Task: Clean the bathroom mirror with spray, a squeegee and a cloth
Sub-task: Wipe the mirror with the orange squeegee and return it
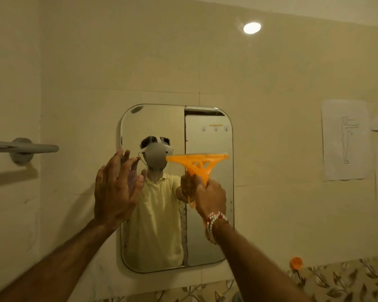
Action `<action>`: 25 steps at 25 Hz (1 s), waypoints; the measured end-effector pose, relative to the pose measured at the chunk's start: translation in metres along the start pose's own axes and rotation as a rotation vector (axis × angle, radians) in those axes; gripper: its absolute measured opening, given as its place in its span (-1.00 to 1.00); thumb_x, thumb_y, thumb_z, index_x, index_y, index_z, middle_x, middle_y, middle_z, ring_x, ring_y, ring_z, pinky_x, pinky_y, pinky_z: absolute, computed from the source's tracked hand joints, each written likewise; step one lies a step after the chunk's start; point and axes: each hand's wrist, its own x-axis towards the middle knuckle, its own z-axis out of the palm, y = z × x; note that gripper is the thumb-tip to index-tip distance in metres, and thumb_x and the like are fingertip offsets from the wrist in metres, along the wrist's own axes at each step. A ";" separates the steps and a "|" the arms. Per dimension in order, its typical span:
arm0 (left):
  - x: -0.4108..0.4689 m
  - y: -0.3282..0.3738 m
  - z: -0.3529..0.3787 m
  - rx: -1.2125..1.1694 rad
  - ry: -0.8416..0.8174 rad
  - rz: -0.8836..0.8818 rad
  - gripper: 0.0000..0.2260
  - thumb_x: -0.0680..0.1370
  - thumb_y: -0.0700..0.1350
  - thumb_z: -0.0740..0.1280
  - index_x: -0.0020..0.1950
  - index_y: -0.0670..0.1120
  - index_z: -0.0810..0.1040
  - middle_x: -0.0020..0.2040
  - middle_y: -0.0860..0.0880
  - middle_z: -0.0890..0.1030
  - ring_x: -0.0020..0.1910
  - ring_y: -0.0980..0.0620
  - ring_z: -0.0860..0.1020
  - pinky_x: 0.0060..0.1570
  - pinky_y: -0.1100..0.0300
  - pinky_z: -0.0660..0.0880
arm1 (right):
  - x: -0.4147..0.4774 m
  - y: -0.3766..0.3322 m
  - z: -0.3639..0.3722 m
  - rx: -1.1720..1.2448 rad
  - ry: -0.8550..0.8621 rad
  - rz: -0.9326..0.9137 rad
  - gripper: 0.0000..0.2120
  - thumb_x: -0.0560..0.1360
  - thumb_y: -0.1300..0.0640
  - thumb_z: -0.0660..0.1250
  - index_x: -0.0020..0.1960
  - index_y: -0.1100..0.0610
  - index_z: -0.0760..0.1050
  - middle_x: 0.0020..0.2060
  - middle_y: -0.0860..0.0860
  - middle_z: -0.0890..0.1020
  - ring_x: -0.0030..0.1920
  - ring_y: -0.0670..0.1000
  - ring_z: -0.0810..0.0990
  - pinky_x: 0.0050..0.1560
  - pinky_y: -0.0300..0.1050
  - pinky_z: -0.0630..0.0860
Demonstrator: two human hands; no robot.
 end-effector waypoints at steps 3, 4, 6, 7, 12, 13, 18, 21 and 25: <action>-0.002 0.001 -0.002 0.000 0.004 0.010 -0.50 0.63 0.16 0.14 0.50 -0.03 0.40 0.59 -0.13 0.28 0.50 -0.16 0.34 0.43 -0.25 0.35 | -0.022 0.022 0.001 -0.041 0.011 0.056 -0.61 0.59 -0.15 0.21 -0.28 0.05 0.53 -0.37 -0.02 0.61 -0.31 0.03 0.61 -0.26 -0.11 0.53; -0.001 0.002 -0.004 0.003 0.003 0.007 -0.50 0.63 0.17 0.14 0.51 -0.02 0.40 0.59 -0.13 0.28 0.50 -0.15 0.34 0.42 -0.26 0.35 | -0.024 0.019 0.000 -0.023 0.008 0.058 -0.60 0.59 -0.15 0.22 -0.30 0.05 0.51 -0.38 -0.02 0.60 -0.32 0.04 0.60 -0.27 -0.11 0.52; 0.001 0.002 -0.008 0.015 -0.010 0.007 -0.46 0.64 0.19 0.11 0.56 -0.03 0.36 0.61 -0.12 0.26 0.54 -0.13 0.29 0.45 -0.28 0.31 | -0.021 0.003 0.000 0.042 -0.013 0.019 -0.59 0.58 -0.16 0.23 -0.32 0.07 0.51 -0.39 0.01 0.60 -0.35 0.06 0.60 -0.27 -0.06 0.56; 0.002 0.001 -0.010 0.025 -0.018 0.013 -0.43 0.64 0.20 0.09 0.59 -0.03 0.33 0.63 -0.11 0.24 0.58 -0.12 0.26 0.48 -0.29 0.27 | -0.018 -0.010 0.001 0.075 -0.024 -0.015 -0.59 0.58 -0.15 0.24 -0.31 0.08 0.52 -0.39 0.03 0.61 -0.35 0.07 0.61 -0.28 -0.04 0.59; 0.004 -0.005 -0.021 0.064 -0.036 -0.003 -0.39 0.65 0.23 0.02 0.66 0.00 0.20 0.68 -0.09 0.12 0.66 -0.10 0.11 0.58 -0.28 0.07 | 0.005 -0.094 0.022 0.192 -0.116 -0.143 -0.62 0.61 -0.13 0.21 -0.29 0.04 0.50 -0.36 0.00 0.61 -0.36 0.00 0.59 -0.32 -0.11 0.52; 0.003 -0.008 -0.023 0.064 -0.030 -0.004 -0.39 0.65 0.23 0.03 0.65 0.00 0.23 0.68 -0.10 0.13 0.66 -0.10 0.11 0.58 -0.28 0.07 | 0.009 -0.108 0.028 0.232 -0.154 -0.130 -0.64 0.62 -0.12 0.20 -0.25 0.06 0.52 -0.31 0.04 0.64 -0.29 0.08 0.64 -0.23 0.00 0.61; -0.008 -0.038 -0.036 0.099 -0.030 -0.015 -0.40 0.63 0.23 0.04 0.63 0.00 0.26 0.68 -0.10 0.14 0.65 -0.11 0.14 0.58 -0.29 0.09 | 0.009 -0.123 0.057 0.174 -0.209 -0.080 -0.66 0.62 -0.10 0.18 -0.04 0.16 0.54 -0.22 0.09 0.66 -0.20 0.22 0.67 -0.04 0.20 0.64; -0.015 -0.051 -0.041 0.100 -0.047 -0.014 -0.39 0.63 0.23 0.04 0.64 0.02 0.23 0.68 -0.10 0.12 0.65 -0.12 0.14 0.58 -0.30 0.07 | -0.010 -0.088 0.069 0.221 -0.217 -0.035 -0.62 0.62 -0.12 0.18 -0.10 0.17 0.56 -0.26 0.10 0.65 -0.26 0.15 0.63 -0.11 0.12 0.62; -0.025 -0.062 -0.043 0.094 -0.074 -0.027 -0.40 0.63 0.23 0.04 0.66 0.05 0.19 0.69 -0.08 0.08 0.66 -0.09 0.11 0.58 -0.29 0.06 | -0.064 -0.020 0.084 0.215 -0.229 -0.008 -0.62 0.62 -0.10 0.20 -0.25 0.12 0.48 -0.38 0.00 0.53 -0.37 -0.01 0.48 -0.24 -0.02 0.51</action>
